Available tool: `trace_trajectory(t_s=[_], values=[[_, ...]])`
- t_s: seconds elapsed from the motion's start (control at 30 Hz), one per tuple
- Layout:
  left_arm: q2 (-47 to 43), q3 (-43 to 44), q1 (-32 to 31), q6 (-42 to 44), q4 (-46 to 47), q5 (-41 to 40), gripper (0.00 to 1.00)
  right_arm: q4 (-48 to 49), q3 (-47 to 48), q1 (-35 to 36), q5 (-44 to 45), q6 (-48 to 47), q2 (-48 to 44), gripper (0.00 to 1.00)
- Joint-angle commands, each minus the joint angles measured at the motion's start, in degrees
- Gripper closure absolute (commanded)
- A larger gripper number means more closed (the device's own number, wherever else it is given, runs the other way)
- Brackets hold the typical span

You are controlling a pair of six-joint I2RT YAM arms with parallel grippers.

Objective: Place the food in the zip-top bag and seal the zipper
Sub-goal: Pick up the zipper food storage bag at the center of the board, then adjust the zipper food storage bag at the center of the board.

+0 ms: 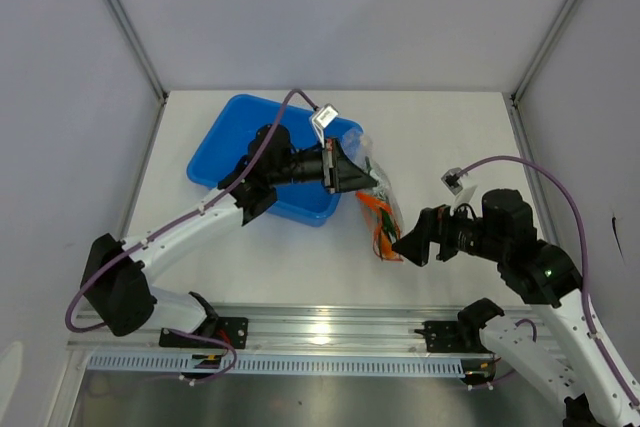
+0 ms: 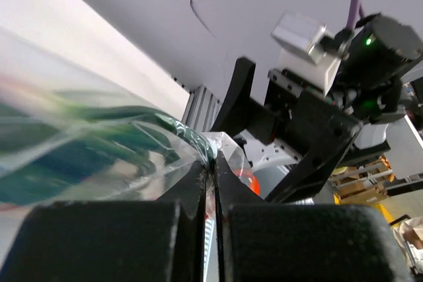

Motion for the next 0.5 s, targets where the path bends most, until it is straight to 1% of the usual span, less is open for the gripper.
trace_trajectory(t_s=[0.0,0.1,0.13,0.27,0.37,0.47], values=[[1.6,6.0,1.0,-4.0,7.5,1.5,1.0,1.9,1.2,0.4,1.6,-2.9,-0.1,0.01],[4.0,9.9,1.2,-6.0,9.2,1.6,1.0,2.4,1.8,0.4,2.7,-2.9,-0.3,0.01],[4.9,10.5,1.3,-6.3,9.4,1.7,1.0,2.2,2.1,0.4,4.4,-2.9,-0.3,0.01],[6.9,14.1,1.6,-7.2,9.7,1.5,1.0,0.2,3.7,0.4,8.0,-2.6,2.5,0.01],[8.1,16.8,2.1,-7.7,9.4,0.9,1.0,0.4,3.1,0.4,9.0,-1.3,3.6,0.01],[8.9,19.9,2.8,-9.0,9.2,-0.2,1.0,2.3,1.6,0.4,12.0,-0.5,3.5,0.0]])
